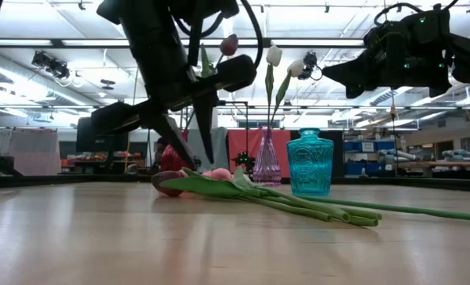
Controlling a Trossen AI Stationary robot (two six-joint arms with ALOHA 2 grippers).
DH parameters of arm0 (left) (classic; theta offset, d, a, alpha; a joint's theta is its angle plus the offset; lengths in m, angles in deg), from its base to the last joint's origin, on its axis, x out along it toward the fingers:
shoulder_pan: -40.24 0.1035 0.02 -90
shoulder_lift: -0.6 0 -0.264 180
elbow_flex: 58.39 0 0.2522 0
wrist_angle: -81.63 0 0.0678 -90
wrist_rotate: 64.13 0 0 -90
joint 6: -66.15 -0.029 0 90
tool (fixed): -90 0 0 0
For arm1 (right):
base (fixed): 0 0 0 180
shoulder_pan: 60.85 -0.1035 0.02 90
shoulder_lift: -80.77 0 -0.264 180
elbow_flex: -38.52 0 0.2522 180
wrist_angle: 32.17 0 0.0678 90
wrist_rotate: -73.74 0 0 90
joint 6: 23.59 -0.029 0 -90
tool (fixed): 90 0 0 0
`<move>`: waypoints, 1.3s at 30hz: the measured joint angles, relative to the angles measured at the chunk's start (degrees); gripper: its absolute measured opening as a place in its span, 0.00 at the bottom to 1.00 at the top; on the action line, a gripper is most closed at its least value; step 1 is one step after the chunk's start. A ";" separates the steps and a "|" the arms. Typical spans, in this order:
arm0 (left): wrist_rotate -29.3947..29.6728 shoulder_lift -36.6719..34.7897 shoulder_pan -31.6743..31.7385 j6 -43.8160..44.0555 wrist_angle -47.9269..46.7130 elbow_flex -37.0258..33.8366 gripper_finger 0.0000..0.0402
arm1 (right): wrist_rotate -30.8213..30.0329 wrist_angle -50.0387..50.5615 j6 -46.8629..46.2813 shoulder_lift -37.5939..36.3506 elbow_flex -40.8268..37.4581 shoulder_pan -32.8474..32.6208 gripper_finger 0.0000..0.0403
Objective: Sort flowers into vase by color
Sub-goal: Put the white tulip into the pink vase
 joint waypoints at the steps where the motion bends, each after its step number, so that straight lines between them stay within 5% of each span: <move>1: -0.06 0.00 0.02 0.00 -0.06 0.00 0.27 | 0.00 -0.04 0.05 0.01 0.00 0.00 0.03; 10: -0.27 1.47 0.05 -0.02 -1.29 0.00 0.42 | 0.00 -0.06 0.11 0.02 0.00 0.00 0.03; 20: 2.57 2.56 2.00 -1.18 -2.95 0.01 0.43 | 0.01 -0.35 0.04 0.00 0.02 -0.02 0.03; 27: 0.74 2.56 4.61 -10.93 -3.66 0.02 0.43 | 0.44 -0.37 -0.02 0.02 0.02 -0.07 0.03; 39: -5.73 2.01 7.13 -20.11 -4.72 2.03 0.20 | 0.44 -0.37 0.07 0.01 0.02 -0.07 0.03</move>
